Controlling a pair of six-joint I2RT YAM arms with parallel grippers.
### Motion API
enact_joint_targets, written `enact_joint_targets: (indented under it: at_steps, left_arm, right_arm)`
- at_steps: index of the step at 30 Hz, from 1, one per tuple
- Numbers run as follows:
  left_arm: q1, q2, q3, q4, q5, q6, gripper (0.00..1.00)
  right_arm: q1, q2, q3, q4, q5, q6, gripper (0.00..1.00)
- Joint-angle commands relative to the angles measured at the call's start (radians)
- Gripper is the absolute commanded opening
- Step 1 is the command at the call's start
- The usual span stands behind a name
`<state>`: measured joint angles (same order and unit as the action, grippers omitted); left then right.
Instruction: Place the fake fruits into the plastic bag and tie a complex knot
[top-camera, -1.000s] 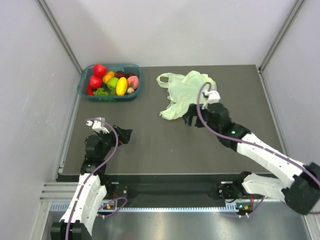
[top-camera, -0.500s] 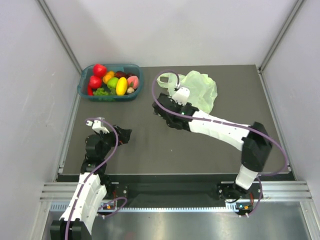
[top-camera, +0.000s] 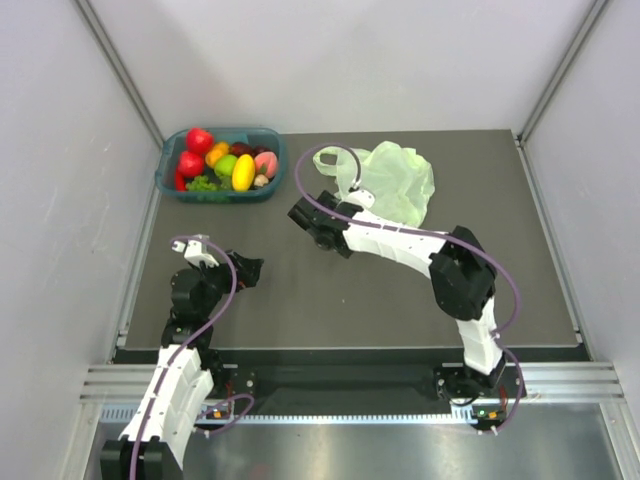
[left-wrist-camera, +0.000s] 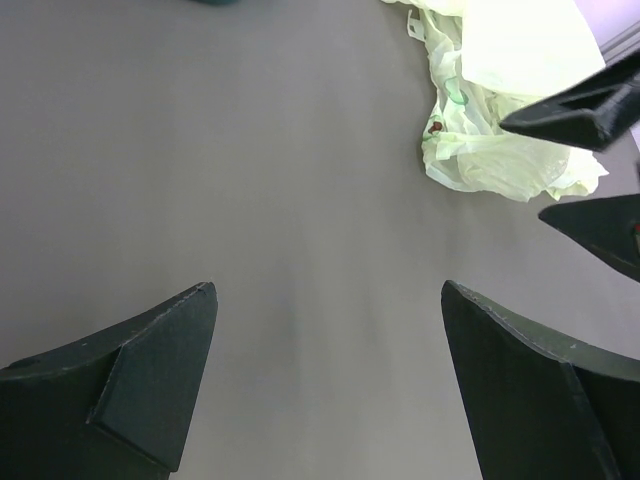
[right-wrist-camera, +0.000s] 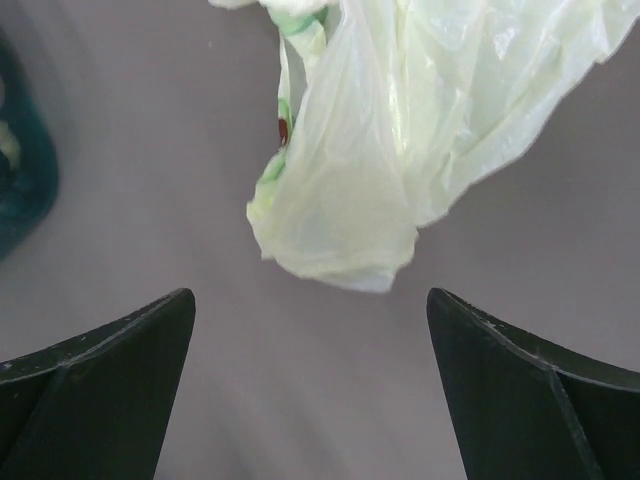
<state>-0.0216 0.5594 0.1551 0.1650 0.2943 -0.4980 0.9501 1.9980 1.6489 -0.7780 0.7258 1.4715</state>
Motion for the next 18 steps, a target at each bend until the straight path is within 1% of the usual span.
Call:
enact_joint_targets:
  at_steps: [1,3,4,5,6,8,9,10,12,13,14,16,17,18]
  left_arm:
    - [-0.003,0.004,0.024,0.039,-0.009,0.004,0.98]
    - [-0.003,0.005,0.024,0.039,-0.009,0.004,0.98]
    - [-0.003,0.007,0.024,0.039,-0.011,0.004,0.98]
    - [-0.003,0.007,0.024,0.039,-0.011,0.004,0.98]
    - [-0.003,0.008,0.024,0.039,-0.011,0.004,0.98]
    - [-0.003,0.007,0.024,0.037,-0.011,0.004,0.98]
    - [-0.003,0.007,0.024,0.039,-0.012,0.004,0.98]
    - [-0.003,0.008,0.024,0.039,-0.011,0.004,0.98]
    - [-0.003,0.010,0.024,0.041,-0.011,0.003,0.98]
    - [-0.003,0.010,0.024,0.042,-0.011,0.003,0.98]
    - [-0.003,0.014,0.024,0.044,-0.003,0.003,0.98]
    - [-0.003,0.022,0.024,0.063,0.017,0.003,0.98]
    - [-0.003,0.033,0.023,0.074,0.031,0.003,0.98]
    - [-0.009,0.040,0.018,0.109,0.061,-0.002,0.98]
  right_arm:
    - [-0.049,0.042,0.074,-0.018,0.001,0.049,1.00]
    - [-0.071,0.054,0.077,-0.017,-0.005,0.043,1.00]
    - [-0.080,0.062,0.072,-0.018,-0.008,0.041,0.87]
    - [-0.100,0.061,0.066,-0.017,-0.009,0.032,0.81]
    - [-0.109,0.059,0.057,-0.012,-0.006,0.020,0.59]
    - [-0.126,0.032,0.022,-0.007,0.000,-0.025,0.41]
    - [-0.128,0.018,0.006,-0.004,0.018,-0.042,0.35]
    - [-0.126,-0.019,-0.033,0.014,0.030,-0.065,0.24]
    - [-0.126,-0.063,-0.087,0.046,0.043,-0.140,0.11]
    - [-0.129,-0.108,-0.148,0.101,0.040,-0.175,0.03]
    - [-0.131,-0.131,-0.178,0.132,0.035,-0.253,0.00]
    - [-0.135,-0.197,-0.262,0.204,-0.006,-0.354,0.00]
    - [-0.143,-0.218,-0.290,0.280,-0.035,-0.469,0.00]
    - [-0.146,-0.241,-0.317,0.328,-0.096,-0.521,0.00]
